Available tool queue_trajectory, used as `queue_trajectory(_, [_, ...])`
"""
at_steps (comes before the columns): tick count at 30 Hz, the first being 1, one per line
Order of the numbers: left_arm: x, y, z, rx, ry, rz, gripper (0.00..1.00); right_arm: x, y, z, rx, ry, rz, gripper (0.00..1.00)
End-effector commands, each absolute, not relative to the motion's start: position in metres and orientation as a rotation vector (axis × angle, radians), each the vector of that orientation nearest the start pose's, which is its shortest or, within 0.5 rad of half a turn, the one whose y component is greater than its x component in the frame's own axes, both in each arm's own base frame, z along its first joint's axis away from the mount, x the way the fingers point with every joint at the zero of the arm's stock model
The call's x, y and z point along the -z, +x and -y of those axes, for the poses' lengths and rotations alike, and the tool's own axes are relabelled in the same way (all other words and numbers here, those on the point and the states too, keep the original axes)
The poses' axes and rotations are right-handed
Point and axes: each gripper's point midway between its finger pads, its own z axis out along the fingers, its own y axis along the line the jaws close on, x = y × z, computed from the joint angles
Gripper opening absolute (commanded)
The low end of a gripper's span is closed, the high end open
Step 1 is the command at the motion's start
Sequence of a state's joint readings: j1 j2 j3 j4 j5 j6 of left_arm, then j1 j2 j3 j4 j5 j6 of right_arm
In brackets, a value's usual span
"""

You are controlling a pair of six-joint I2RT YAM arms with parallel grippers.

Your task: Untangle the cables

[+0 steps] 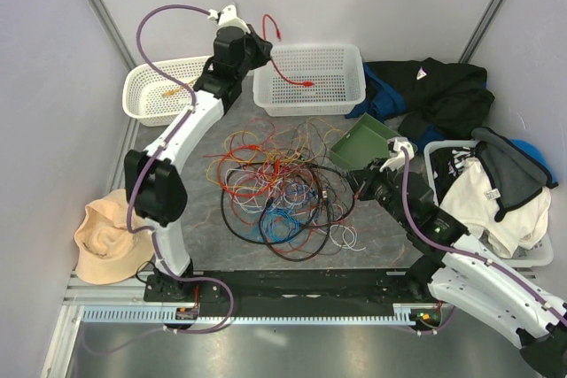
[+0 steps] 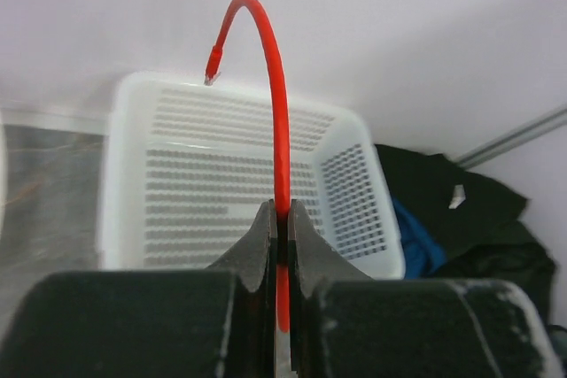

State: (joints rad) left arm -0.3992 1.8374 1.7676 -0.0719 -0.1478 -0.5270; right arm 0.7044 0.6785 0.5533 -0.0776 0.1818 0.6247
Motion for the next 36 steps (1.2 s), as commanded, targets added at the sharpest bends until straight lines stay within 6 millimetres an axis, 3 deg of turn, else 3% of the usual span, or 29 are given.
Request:
queue_trajectory(1, [-0.355, 0.563, 0.280, 0.930, -0.229, -1.651, 0.02, -0.218, 0.239, -0.190, -0.778, 0.083, -1.850, 0.03])
queue_trajectory(3, [-0.359, 0.571, 0.295, 1.031, -0.249, -1.634, 0.02, -0.218, 0.241, -0.189, -0.759, 0.081, -1.849, 0.03])
queue_trajectory(4, [-0.328, 0.582, 0.306, 1.062, -0.253, -1.689, 0.02, -0.219, 0.241, -0.187, -0.753, 0.084, -1.849, 0.03])
queue_trajectory(9, [-0.301, 0.589, 0.324, 1.159, -0.318, -1.726, 0.02, -0.235, 0.242, -0.179, -0.721, 0.088, -1.817, 0.03])
queue_trajectory(17, [-0.307, 0.584, 0.307, 1.165, -0.465, -1.662, 0.02, -0.239, 0.243, -0.173, -0.696, 0.105, -1.799, 0.03])
queue_trajectory(20, [-0.305, 0.591, 0.301, 1.162, -0.525, -1.656, 0.02, -0.236, 0.243, -0.173, -0.699, 0.116, -1.806, 0.07])
queue_trajectory(22, [-0.303, 0.604, 0.300, 1.163, -0.544, -1.674, 0.54, -0.236, 0.242, -0.173, -0.701, 0.119, -1.808, 0.13])
queue_trajectory(23, [-0.299, 0.607, 0.298, 1.148, -0.550, -1.698, 0.71, -0.238, 0.242, -0.172, -0.703, 0.120, -1.804, 0.21])
queue_trajectory(24, [-0.311, 0.612, 0.294, 1.151, -0.542, -1.672, 0.99, -0.242, 0.241, -0.171, -0.708, 0.124, -1.795, 0.24])
queue_trajectory(26, [-0.317, 0.615, 0.287, 1.135, -0.546, -1.651, 1.00, -0.244, 0.240, -0.168, -0.698, 0.128, -1.792, 0.32])
queue_trajectory(30, [-0.353, 0.605, 0.273, 1.062, -0.477, -1.594, 1.00, -0.246, 0.238, -0.162, -0.689, 0.139, -1.780, 0.40])
queue_trajectory(31, [-0.376, 0.595, 0.269, 1.054, -0.448, -1.562, 1.00, -0.245, 0.238, -0.162, -0.686, 0.140, -1.782, 0.41])
queue_trajectory(34, [-0.380, 0.571, 0.266, 0.962, -0.362, -1.602, 1.00, -0.243, 0.238, -0.166, -0.693, 0.127, -1.793, 0.44])
queue_trajectory(36, [-0.386, 0.535, 0.267, 0.918, -0.267, -1.640, 1.00, -0.237, 0.239, -0.169, -0.687, 0.102, -1.813, 0.45])
